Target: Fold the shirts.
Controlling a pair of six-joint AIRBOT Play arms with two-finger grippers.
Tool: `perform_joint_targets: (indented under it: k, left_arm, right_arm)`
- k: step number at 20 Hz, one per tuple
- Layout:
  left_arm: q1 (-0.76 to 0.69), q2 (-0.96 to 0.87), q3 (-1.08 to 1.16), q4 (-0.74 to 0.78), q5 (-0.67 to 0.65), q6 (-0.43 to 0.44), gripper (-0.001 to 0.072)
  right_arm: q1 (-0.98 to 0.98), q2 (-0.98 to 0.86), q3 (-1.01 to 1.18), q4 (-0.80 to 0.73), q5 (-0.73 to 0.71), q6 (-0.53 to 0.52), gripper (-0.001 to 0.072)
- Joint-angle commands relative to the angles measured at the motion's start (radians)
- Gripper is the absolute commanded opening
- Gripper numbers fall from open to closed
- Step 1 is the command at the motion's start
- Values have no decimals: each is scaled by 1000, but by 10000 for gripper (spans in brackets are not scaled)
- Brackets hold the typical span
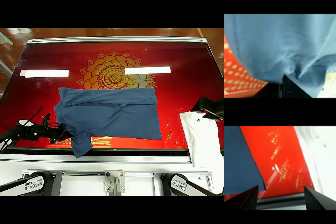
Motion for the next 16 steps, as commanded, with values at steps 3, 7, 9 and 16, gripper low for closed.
perform_joint_targets:
  k: [3,7,9,16]
  left_arm:
    - [12,55,1,-41,-69,65,39]
    - [32,148,1,-41,-119,70,40]
    - [32,187,1,-41,-124,70,39]
    - [32,228,1,-41,-133,70,39]
  right_arm:
    - [0,1,-307,104,51,-53,672]
    - [1,1,-561,276,-146,-61,672]
    - [1,1,-607,296,-213,-79,671]
    - [1,-18,-633,328,-333,-62,605]
